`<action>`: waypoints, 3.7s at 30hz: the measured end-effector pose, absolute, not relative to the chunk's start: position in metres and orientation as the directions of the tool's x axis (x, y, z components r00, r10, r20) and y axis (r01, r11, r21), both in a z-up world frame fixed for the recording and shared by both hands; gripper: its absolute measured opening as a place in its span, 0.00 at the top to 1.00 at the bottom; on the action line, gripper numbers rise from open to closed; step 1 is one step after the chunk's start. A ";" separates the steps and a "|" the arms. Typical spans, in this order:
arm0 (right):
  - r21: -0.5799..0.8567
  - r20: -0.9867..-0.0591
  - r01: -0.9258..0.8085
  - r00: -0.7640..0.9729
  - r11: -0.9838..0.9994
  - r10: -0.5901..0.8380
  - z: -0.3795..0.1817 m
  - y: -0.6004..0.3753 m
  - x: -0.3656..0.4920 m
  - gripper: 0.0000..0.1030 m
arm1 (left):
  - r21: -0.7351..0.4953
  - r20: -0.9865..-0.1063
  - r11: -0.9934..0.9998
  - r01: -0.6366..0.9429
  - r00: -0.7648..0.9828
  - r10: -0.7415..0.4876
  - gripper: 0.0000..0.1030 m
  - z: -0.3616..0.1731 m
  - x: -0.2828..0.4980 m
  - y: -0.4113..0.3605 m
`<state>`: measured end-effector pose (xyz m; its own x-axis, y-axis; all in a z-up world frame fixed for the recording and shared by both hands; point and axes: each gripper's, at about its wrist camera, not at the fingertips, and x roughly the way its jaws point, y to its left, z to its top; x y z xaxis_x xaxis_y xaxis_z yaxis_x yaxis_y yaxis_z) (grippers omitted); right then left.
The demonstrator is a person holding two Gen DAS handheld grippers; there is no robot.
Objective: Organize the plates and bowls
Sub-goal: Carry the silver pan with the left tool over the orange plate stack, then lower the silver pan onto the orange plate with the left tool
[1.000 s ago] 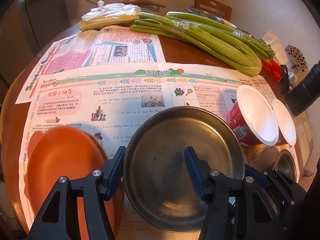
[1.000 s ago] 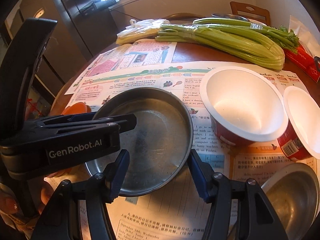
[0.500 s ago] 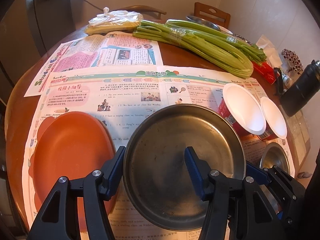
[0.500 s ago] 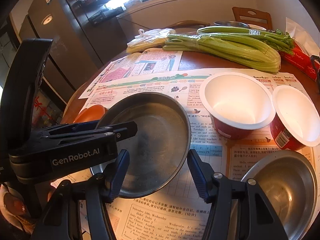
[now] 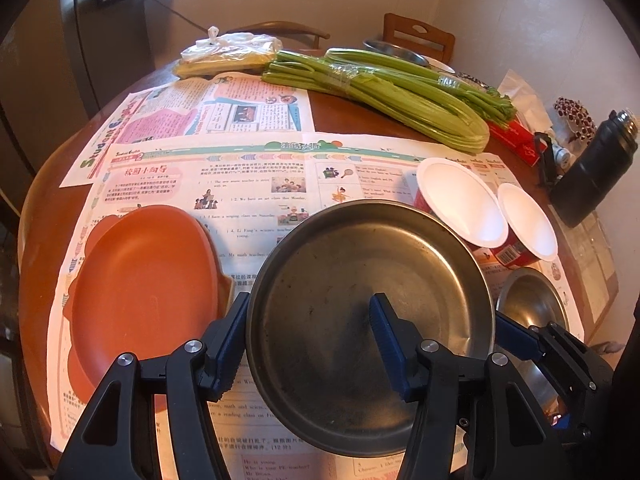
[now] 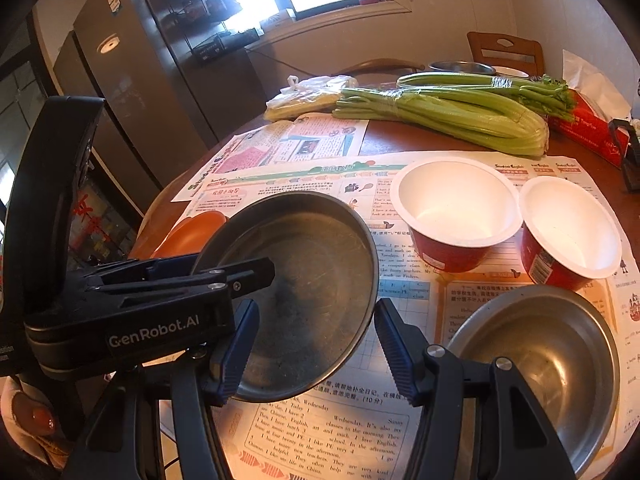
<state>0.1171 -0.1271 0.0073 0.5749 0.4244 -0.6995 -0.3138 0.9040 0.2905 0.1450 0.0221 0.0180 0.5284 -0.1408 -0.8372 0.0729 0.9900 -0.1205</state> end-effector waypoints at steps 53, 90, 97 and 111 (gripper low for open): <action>0.184 -0.771 -0.465 0.478 0.866 0.420 -0.033 -0.088 0.064 0.42 | -0.153 -0.827 0.988 0.030 0.543 -0.145 0.41 -0.032 0.075 0.060; 0.122 -0.739 -0.476 0.542 0.871 0.400 -0.015 -0.082 0.044 0.42 | -0.117 -0.758 0.993 0.016 0.644 -0.100 0.40 0.002 0.052 0.056; 0.128 -0.719 -0.495 0.551 0.859 0.425 0.001 -0.071 0.048 0.42 | -0.120 -0.732 0.993 0.010 0.674 -0.095 0.40 0.024 0.057 0.069; 0.128 -0.668 -0.551 0.566 0.825 0.482 0.039 -0.021 0.086 0.42 | -0.093 -0.685 0.995 -0.031 0.728 -0.041 0.40 0.066 0.095 0.125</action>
<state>0.0859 -0.0214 0.0395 0.5665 0.4819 -0.6685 -0.5506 0.8249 0.1281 0.0947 0.1248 0.0663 0.7275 -0.0410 -0.6848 -0.0315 0.9952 -0.0930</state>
